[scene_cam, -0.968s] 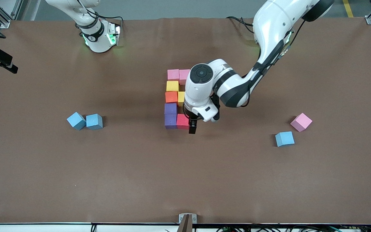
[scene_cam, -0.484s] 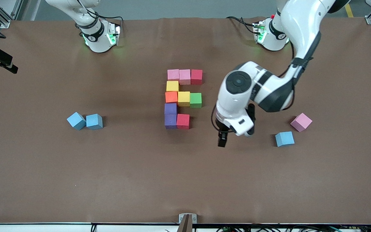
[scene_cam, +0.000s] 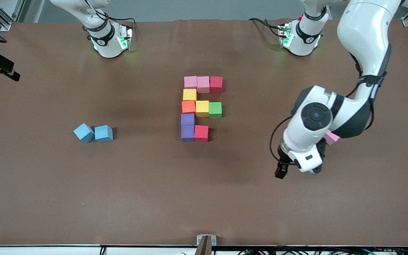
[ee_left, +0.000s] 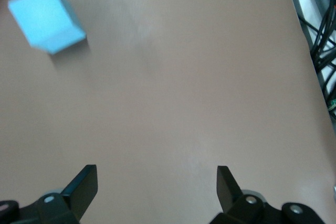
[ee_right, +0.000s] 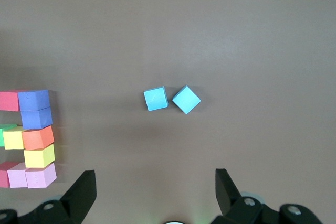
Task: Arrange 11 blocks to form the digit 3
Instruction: 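Move the open left gripper to the blue cube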
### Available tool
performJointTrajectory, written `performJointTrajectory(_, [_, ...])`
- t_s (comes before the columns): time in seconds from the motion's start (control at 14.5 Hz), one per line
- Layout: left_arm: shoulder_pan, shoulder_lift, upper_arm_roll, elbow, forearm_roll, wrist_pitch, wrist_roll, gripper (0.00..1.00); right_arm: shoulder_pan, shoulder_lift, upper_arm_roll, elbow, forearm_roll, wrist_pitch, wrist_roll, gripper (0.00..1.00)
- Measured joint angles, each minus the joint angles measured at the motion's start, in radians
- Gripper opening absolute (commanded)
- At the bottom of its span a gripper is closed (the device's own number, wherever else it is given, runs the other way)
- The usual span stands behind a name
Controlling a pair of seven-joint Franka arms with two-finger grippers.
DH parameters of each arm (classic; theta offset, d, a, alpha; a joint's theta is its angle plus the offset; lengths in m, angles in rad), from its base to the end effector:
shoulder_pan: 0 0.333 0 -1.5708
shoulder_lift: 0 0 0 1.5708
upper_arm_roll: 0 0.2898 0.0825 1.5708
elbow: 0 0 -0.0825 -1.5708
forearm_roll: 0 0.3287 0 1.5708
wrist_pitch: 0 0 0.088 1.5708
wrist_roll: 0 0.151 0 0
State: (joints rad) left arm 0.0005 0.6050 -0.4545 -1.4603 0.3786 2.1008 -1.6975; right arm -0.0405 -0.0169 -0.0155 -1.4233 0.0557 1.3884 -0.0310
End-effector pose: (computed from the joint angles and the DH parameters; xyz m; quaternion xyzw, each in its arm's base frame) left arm 0.6221 -0.2171 0.3231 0.8371 0.5430 0.0622 0.0241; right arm 0.4734 -0.0174 0.6070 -0.9996 0.0077 0.0078 0.0279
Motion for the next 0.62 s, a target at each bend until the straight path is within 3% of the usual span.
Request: performJointTrajectory(0.62, [0.152, 0.071, 0.005, -0.014, 0.009, 0.000, 0.376, 1.00, 0.000, 0.001, 0.000, 0.000, 0.000, 0.000, 0.000, 1.00])
